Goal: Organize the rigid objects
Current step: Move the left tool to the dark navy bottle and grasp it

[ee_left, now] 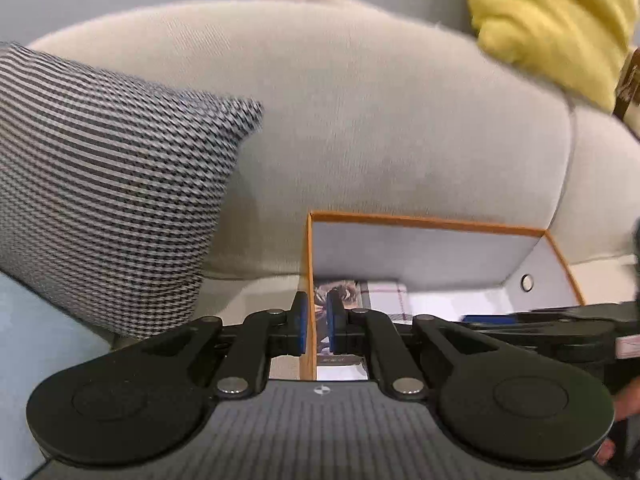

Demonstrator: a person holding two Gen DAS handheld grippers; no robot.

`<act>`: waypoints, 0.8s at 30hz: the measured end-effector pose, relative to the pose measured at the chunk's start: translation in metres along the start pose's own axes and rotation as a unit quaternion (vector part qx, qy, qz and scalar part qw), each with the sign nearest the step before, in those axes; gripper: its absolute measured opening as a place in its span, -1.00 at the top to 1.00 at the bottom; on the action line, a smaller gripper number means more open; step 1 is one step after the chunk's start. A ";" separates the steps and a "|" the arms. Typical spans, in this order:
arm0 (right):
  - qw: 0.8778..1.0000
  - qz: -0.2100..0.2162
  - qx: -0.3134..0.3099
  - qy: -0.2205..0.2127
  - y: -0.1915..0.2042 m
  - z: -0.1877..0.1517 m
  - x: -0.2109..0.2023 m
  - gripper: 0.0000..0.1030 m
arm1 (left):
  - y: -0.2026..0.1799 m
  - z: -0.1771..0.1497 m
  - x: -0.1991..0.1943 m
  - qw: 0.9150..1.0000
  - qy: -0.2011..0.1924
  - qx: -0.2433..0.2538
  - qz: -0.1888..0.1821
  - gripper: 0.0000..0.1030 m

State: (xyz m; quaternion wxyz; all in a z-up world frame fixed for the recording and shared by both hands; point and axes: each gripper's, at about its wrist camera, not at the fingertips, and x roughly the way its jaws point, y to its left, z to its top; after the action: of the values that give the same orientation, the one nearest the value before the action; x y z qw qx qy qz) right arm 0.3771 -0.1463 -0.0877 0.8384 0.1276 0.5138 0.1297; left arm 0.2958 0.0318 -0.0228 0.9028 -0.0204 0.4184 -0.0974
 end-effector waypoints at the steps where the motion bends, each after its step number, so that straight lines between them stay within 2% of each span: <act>1: 1.000 0.003 -0.003 -0.014 0.001 -0.005 -0.012 0.23 | 0.000 -0.005 -0.010 1.000 -0.012 0.000 -0.003 0.81; 5: 0.998 0.012 -0.020 -0.065 -0.005 -0.034 -0.067 0.06 | -0.008 -0.028 -0.045 0.999 -0.033 0.012 -0.031 0.81; 7: 0.996 -0.001 -0.031 -0.089 -0.011 -0.050 -0.092 0.04 | -0.018 -0.042 -0.061 0.997 -0.031 0.027 -0.058 0.80; 9: 0.993 -0.023 -0.032 -0.109 -0.017 -0.070 -0.117 0.02 | -0.029 -0.059 -0.075 0.995 -0.022 0.040 -0.087 0.70; 12: 0.992 -0.037 -0.013 -0.124 -0.025 -0.102 -0.143 -0.01 | -0.044 -0.086 -0.086 0.992 -0.003 0.045 -0.122 0.63; 15: 0.991 -0.058 0.020 -0.118 -0.037 -0.135 -0.161 -0.02 | -0.058 -0.118 -0.081 0.987 0.036 0.060 -0.145 0.63; 18: 0.991 -0.075 0.054 -0.094 -0.050 -0.171 -0.170 0.00 | -0.071 -0.148 -0.073 0.980 0.076 0.070 -0.167 0.63; 20: 0.991 -0.097 0.058 -0.074 -0.052 -0.196 -0.171 0.00 | -0.080 -0.168 -0.069 0.977 0.092 0.088 -0.172 0.54; 21: 0.990 -0.105 0.058 -0.067 -0.052 -0.206 -0.171 0.00 | -0.085 -0.177 -0.069 0.975 0.101 0.095 -0.172 0.42; 24: 0.991 -0.105 0.068 -0.049 -0.054 -0.234 -0.172 0.00 | -0.093 -0.196 -0.058 0.967 0.135 0.107 -0.185 0.25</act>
State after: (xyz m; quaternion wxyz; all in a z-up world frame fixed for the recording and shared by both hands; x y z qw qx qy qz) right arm 0.0965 -0.2374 -0.0667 0.8607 0.1363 0.4905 -0.0007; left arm 0.0957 -0.0389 -0.0952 0.8011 0.0122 0.5125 -0.3091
